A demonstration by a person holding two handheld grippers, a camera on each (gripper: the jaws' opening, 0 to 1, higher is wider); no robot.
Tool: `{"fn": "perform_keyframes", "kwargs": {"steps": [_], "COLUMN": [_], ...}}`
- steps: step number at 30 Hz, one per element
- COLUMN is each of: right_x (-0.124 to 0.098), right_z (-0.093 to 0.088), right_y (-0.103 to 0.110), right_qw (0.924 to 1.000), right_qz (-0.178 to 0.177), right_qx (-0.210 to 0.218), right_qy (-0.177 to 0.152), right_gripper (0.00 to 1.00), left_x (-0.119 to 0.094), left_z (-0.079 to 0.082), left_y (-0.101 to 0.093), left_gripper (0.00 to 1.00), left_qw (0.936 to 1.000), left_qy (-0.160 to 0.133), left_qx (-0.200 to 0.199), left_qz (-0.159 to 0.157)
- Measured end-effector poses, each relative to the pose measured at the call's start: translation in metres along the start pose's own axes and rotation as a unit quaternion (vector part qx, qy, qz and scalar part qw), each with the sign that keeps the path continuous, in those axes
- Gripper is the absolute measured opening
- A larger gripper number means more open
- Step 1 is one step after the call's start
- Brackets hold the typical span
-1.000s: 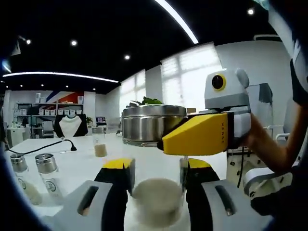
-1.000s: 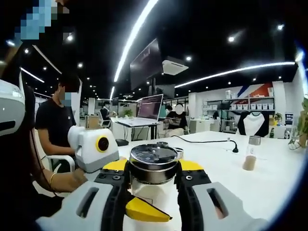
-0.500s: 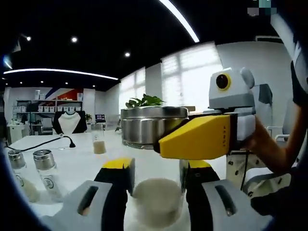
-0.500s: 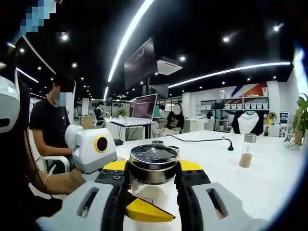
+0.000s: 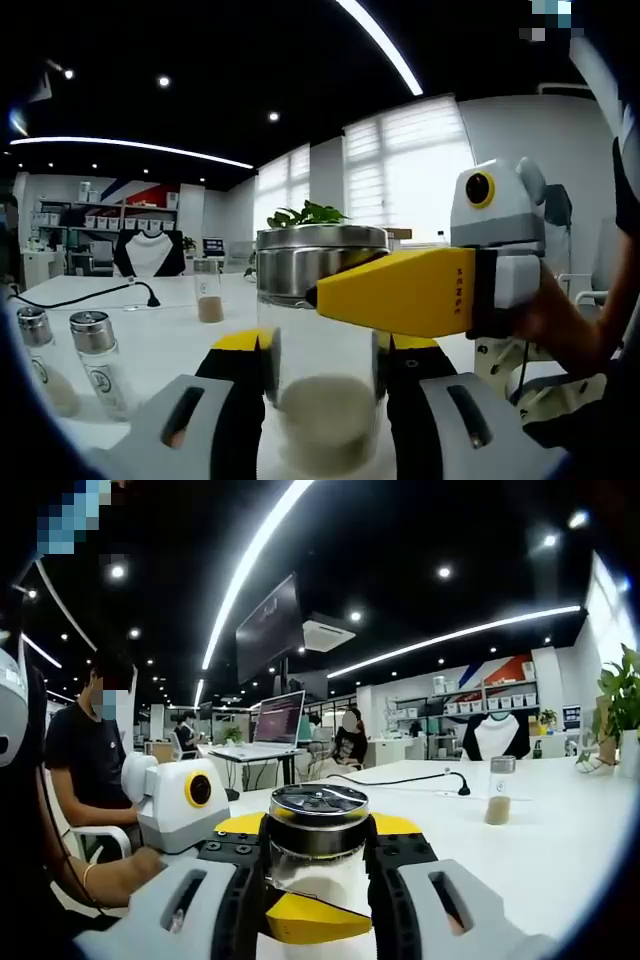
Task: Rotate the seasoning bottle until the label or dispensing opening points toward the visible target arrow and the bottle remains upright within the marked orientation range
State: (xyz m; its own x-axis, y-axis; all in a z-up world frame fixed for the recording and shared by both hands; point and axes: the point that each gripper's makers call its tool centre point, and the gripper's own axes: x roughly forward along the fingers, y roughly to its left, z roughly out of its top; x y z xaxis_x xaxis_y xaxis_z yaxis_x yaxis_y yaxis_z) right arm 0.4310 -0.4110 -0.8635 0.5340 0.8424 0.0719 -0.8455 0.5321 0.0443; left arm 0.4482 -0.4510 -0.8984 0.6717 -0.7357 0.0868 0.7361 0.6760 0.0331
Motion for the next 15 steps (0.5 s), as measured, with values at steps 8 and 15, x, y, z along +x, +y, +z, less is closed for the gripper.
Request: {"fn": "perform_keyframes", "kwargs": {"steps": [8, 15], "right_x": [0.001, 0.004], "right_z": [-0.002, -0.009], "right_y": [-0.004, -0.012], "right_qw": [0.9999, 0.9992], "right_qz": [-0.016, -0.034], "right_qx": [0.002, 0.014], "right_qy": [0.001, 0.012], "right_gripper": [0.35, 0.35], "left_x": [0.003, 0.006], "left_z": [-0.002, -0.010], "left_y": [0.004, 0.010], "left_gripper": [0.48, 0.48], "left_qw": [0.9989, 0.9984], "left_qy": [0.023, 0.030], "left_qx": [0.033, 0.020], "left_qz": [0.026, 0.043]}}
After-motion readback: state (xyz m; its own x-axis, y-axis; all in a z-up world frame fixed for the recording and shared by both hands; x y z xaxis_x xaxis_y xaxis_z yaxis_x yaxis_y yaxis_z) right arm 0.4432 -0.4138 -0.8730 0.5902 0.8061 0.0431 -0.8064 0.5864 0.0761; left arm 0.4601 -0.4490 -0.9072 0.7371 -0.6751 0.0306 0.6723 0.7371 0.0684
